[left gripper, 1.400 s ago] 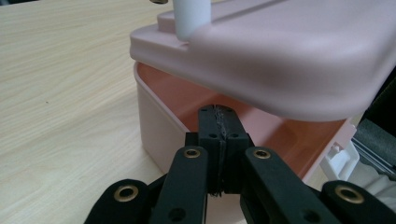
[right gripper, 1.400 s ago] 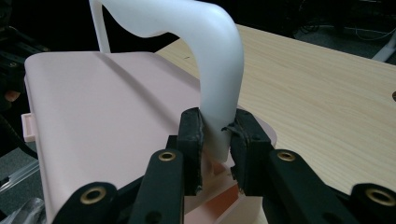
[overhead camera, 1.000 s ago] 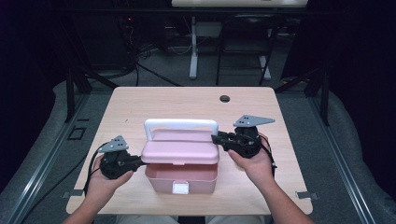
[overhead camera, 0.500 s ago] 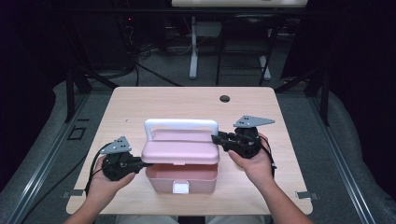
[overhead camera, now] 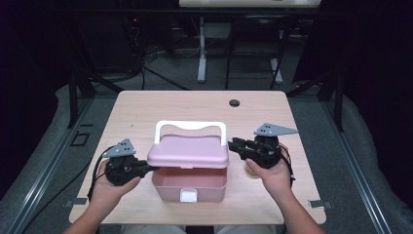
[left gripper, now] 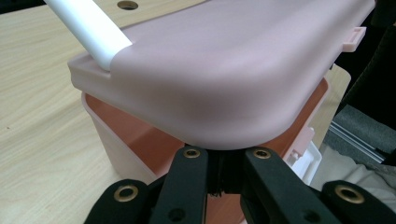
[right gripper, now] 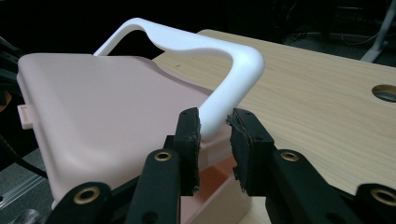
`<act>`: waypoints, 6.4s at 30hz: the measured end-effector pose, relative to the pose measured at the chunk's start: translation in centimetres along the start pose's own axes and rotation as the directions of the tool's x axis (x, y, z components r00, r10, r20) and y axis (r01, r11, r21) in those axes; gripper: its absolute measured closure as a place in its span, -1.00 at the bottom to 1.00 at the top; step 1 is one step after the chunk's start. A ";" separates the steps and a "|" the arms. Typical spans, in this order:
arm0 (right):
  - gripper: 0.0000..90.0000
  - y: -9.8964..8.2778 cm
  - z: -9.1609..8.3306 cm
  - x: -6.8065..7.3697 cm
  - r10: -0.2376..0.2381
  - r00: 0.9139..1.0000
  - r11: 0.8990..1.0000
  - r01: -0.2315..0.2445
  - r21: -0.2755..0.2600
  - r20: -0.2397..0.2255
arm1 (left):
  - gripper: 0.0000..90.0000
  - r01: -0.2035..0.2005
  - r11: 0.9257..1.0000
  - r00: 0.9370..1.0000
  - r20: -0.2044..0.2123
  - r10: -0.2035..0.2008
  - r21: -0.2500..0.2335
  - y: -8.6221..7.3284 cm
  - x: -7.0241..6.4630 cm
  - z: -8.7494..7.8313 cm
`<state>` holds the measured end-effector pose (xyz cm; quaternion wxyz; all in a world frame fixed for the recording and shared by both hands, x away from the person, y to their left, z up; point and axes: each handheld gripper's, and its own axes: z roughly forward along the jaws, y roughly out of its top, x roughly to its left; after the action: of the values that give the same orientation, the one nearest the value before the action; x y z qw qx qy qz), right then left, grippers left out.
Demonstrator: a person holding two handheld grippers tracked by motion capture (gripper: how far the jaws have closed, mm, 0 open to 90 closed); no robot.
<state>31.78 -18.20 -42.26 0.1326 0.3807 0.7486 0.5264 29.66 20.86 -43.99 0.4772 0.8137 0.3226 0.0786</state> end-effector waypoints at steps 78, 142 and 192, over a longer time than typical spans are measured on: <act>0.90 -6.9 3.7 4.6 -0.099 0.990 0.983 0.113 0.147 -0.103 | 1.00 0.031 0.998 0.999 -0.040 -0.034 -0.061 6.1 2.8 -0.1; 1.00 -7.5 3.4 4.1 -0.088 0.989 0.981 0.106 0.161 -0.115 | 0.99 0.079 0.995 0.992 -0.096 -0.084 -0.056 7.6 5.2 1.2; 1.00 -7.7 3.4 4.1 -0.093 0.990 0.984 0.108 0.143 -0.106 | 0.60 0.095 0.994 0.982 -0.157 -0.103 -0.057 1.7 5.1 2.0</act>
<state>27.71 -14.21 -49.70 0.0931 0.3248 0.8096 0.4800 35.28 21.86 -44.57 0.4728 0.7758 0.3979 0.1277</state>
